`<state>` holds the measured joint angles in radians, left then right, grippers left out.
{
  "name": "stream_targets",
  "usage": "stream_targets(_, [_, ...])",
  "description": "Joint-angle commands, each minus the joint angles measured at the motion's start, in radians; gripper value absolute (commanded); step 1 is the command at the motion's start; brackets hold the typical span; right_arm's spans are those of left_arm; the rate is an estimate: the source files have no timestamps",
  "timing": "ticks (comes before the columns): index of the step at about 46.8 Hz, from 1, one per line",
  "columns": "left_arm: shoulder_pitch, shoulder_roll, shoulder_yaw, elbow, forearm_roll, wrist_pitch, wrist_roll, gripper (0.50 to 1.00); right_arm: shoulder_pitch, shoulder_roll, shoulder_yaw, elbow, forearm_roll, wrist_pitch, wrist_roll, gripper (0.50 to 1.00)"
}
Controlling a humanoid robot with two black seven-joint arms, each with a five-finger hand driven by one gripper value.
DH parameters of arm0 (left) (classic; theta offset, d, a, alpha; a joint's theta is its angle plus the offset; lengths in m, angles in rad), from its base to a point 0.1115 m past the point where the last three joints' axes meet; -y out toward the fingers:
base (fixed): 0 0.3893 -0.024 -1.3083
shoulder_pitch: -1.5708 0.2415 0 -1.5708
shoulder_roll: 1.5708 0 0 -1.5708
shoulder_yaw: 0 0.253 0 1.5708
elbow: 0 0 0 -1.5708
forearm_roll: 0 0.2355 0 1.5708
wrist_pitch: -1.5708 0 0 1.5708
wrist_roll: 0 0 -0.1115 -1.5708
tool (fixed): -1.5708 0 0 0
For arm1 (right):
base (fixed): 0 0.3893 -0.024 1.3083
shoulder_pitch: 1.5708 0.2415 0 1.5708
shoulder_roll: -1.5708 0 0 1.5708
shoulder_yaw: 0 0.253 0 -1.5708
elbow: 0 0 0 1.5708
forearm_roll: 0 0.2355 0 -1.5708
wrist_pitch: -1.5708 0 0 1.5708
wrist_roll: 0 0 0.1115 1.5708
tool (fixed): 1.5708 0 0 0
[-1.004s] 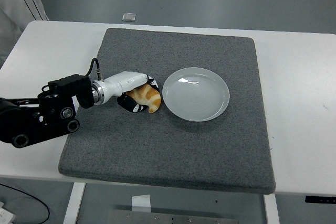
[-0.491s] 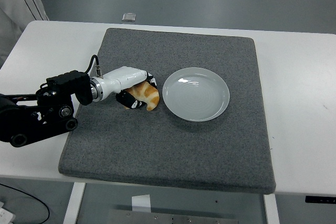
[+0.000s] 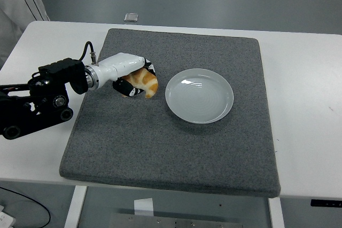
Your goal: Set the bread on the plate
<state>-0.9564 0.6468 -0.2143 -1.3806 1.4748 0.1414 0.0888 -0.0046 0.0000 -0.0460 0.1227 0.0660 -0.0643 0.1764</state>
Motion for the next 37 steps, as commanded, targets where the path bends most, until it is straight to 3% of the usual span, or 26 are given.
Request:
stream_targets(1, [-0.002, 0.002, -0.016, -0.003, -0.001, -0.002, -0.001, 0.5, 0.0, 0.0, 0.0, 0.0, 0.0, 0.0, 0.0, 0.932])
stream_targets(13, [-0.048, 0.019, -0.073, -0.011, -0.011, -0.063, -0.006, 0.5, 0.0, 0.0, 0.0, 0.0, 0.0, 0.0, 0.0, 0.932])
stream_targets(26, [-0.102, 0.054, -0.207, -0.017, -0.053, -0.269, -0.014, 0.5, 0.0, 0.0, 0.0, 0.0, 0.0, 0.0, 0.0, 0.932])
stream_targets(37, [-0.165, 0.056, -0.255, -0.015, -0.099, -0.355, -0.017, 0.5, 0.0, 0.0, 0.0, 0.0, 0.0, 0.0, 0.0, 0.932])
